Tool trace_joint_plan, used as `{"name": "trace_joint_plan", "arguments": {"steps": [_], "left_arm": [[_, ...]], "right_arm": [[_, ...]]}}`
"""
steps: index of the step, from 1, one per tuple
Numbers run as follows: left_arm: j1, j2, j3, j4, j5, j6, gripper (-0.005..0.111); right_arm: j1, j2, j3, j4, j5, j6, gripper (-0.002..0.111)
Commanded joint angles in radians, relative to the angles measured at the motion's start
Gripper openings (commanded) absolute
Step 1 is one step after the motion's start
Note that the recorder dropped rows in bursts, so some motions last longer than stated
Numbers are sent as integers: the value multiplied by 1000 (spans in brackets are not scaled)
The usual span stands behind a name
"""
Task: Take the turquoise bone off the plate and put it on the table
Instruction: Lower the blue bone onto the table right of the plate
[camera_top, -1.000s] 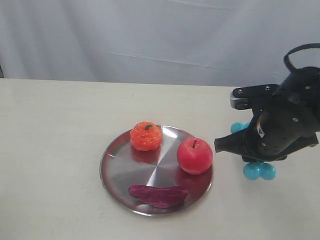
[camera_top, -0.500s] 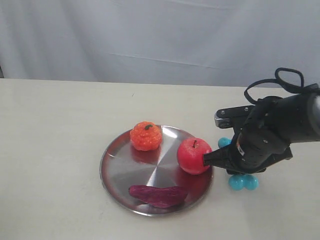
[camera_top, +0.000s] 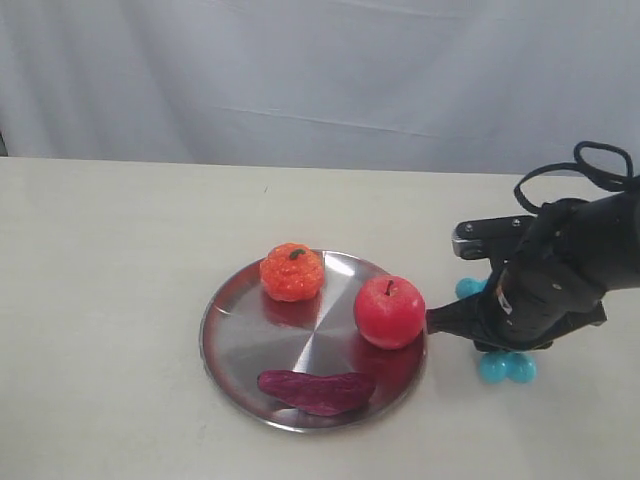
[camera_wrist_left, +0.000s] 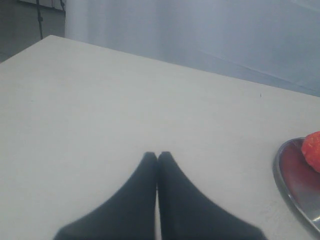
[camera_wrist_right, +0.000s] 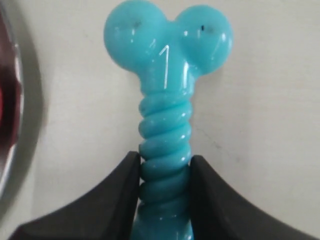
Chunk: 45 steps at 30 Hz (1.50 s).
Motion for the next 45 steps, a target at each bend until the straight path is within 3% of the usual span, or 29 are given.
{"name": "trace_joint_plan", "arguments": {"steps": [1,41,43,45], "left_arm": [[-5,-1,3,0,-5,-2,0],[-5,-1,3,0,-5,-2,0],[-5,-1,3,0,-5,-2,0],[-5,-1,3,0,-5,-2,0]], "right_arm": [[-23,-1,51,-13,-117,-9,0],[-23,-1,56,43,-90,-13,0],[-23,-1,56,43,-90,-13,2],[-23,-1,56,43,-92,-13,13]]}}
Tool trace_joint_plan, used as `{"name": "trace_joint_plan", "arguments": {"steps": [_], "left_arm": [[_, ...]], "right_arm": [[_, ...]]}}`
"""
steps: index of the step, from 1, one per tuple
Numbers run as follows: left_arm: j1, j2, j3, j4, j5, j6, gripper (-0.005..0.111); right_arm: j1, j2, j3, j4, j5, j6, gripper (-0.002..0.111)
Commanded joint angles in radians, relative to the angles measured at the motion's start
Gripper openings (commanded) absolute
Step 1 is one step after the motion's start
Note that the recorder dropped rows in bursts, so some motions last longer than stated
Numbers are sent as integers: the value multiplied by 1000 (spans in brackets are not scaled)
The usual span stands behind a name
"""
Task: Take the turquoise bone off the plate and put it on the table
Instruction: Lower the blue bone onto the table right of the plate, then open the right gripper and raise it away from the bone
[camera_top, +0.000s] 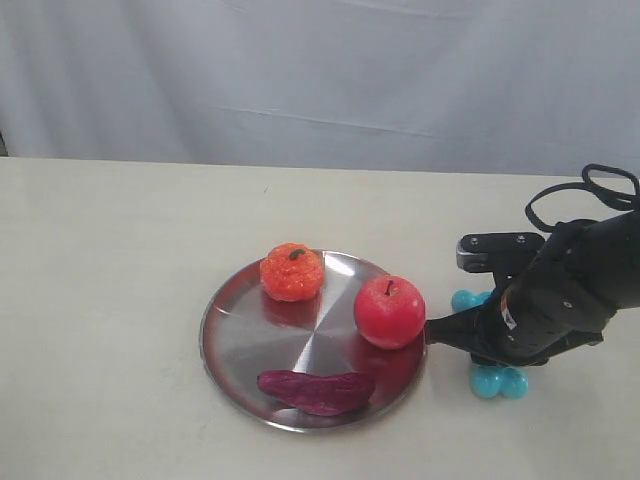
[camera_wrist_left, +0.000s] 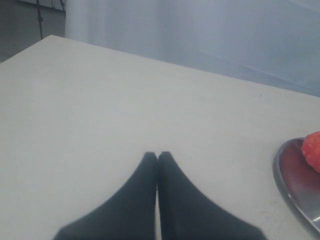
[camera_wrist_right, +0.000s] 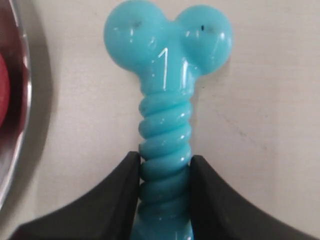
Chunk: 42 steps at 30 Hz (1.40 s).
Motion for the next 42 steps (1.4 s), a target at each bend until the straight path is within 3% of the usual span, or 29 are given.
{"name": "trace_joint_plan", "arguments": {"steps": [1,7,12,21,32,42], "left_arm": [[-5,-1,3,0,-5,-2,0],[-5,-1,3,0,-5,-2,0],[-5,-1,3,0,-5,-2,0],[-5,-1,3,0,-5,-2,0],[-5,-1,3,0,-5,-2,0],[-5,-1,3,0,-5,-2,0]], "right_arm": [[-6,-2,4,-1,2,-5,18],[-6,-2,4,-1,-6,-5,56],[-6,-2,4,3,-4,-1,70],[-6,-54,4,3,64,-1,71],[5,-392,4,50,187,-21,71],[163,-705,4,104,412,-69,71]]}}
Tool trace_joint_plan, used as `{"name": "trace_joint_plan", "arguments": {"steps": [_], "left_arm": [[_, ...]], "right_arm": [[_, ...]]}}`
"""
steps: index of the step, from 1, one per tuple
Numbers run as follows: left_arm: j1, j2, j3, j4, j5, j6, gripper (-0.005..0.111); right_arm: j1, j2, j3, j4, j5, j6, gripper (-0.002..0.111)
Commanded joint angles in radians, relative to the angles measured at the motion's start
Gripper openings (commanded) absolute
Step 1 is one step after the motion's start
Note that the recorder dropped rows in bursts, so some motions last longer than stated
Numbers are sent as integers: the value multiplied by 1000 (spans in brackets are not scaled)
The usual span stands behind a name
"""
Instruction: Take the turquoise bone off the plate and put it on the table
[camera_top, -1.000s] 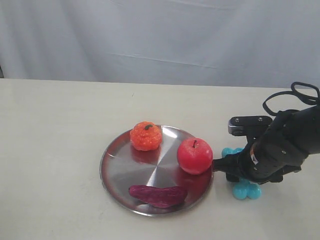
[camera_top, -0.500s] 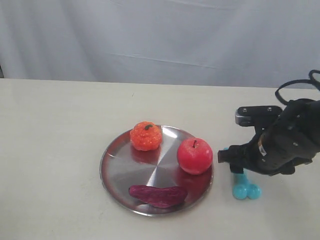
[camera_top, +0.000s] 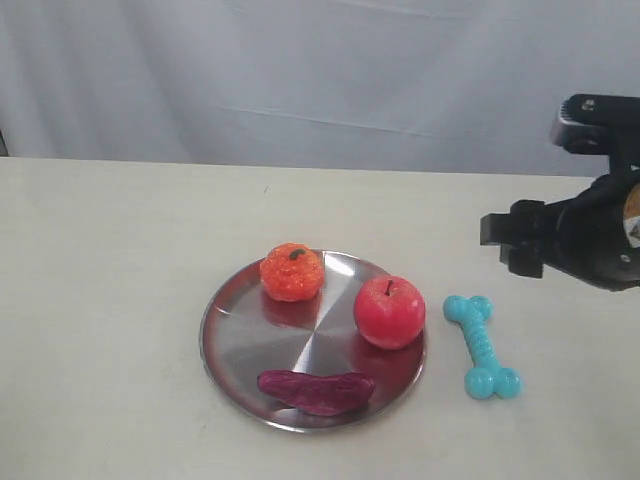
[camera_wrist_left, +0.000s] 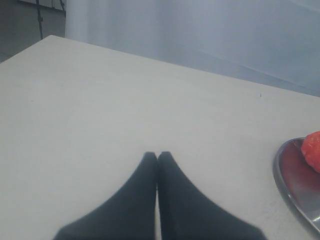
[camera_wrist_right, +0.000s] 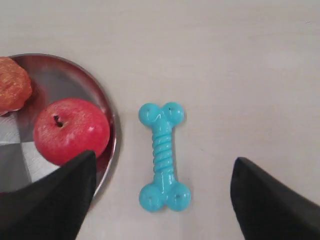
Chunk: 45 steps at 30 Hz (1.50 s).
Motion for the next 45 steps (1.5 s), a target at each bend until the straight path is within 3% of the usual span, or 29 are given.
{"name": "trace_joint_plan", "arguments": {"steps": [1,5,12,13,23,28,32,36,40,45], "left_arm": [[-5,-1,3,0,-5,-2,0],[-5,-1,3,0,-5,-2,0],[-5,-1,3,0,-5,-2,0],[-5,-1,3,0,-5,-2,0],[-5,-1,3,0,-5,-2,0],[-5,-1,3,0,-5,-2,0],[-5,-1,3,0,-5,-2,0],[-5,-1,3,0,-5,-2,0],[-5,-1,3,0,-5,-2,0],[-5,-1,3,0,-5,-2,0]], "right_arm": [[94,-125,2,17,145,-29,70],[191,-207,4,36,232,-29,52],[306,-308,4,38,294,-49,2],[316,-322,4,38,296,-50,0],[345,-374,4,27,294,-42,0],[350,-371,7,-74,289,-42,0],[359,-473,69,-87,223,-43,0],[295,-624,189,-64,57,-37,0],[158,-804,328,-19,-132,-46,0],[15,-991,429,-9,-116,-46,0]]}}
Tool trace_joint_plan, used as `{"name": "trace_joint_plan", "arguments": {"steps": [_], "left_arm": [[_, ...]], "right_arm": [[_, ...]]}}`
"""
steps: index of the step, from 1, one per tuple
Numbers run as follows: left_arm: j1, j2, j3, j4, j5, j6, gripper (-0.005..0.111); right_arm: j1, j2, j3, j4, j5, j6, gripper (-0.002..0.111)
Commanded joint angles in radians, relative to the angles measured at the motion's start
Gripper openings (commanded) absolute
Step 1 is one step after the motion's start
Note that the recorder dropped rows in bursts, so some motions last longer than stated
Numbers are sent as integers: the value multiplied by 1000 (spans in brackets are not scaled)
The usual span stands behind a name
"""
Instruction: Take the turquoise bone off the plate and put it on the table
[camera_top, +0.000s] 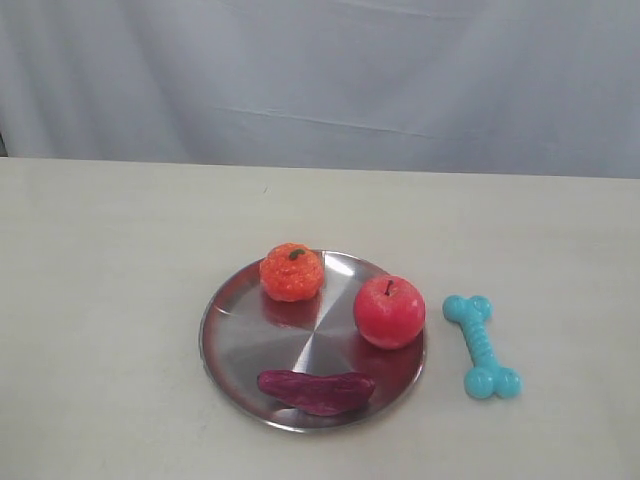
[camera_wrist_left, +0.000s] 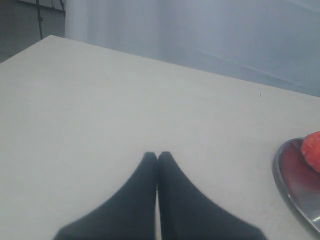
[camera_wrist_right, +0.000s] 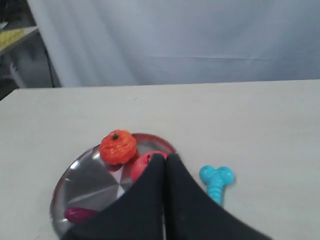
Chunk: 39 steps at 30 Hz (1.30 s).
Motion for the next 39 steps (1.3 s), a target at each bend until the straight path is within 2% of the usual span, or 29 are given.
{"name": "trace_joint_plan", "arguments": {"steps": [1,9,19,21,32,35,39], "left_arm": [[-5,-1,3,0,-5,-2,0],[-5,-1,3,0,-5,-2,0],[-5,-1,3,0,-5,-2,0],[-5,-1,3,0,-5,-2,0],[-5,-1,3,0,-5,-2,0],[-5,-1,3,0,-5,-2,0],[-5,-1,3,0,-5,-2,0]], "right_arm": [[-112,-167,76,10,20,-7,0],[-127,-353,109,37,88,-1,0],[-127,-353,306,43,-103,-160,0],[-127,-353,330,87,-160,-225,0],[-127,-353,341,427,-217,-777,0],[-127,-353,341,509,-217,-849,0],[-127,-353,372,509,-262,-859,0]]}}
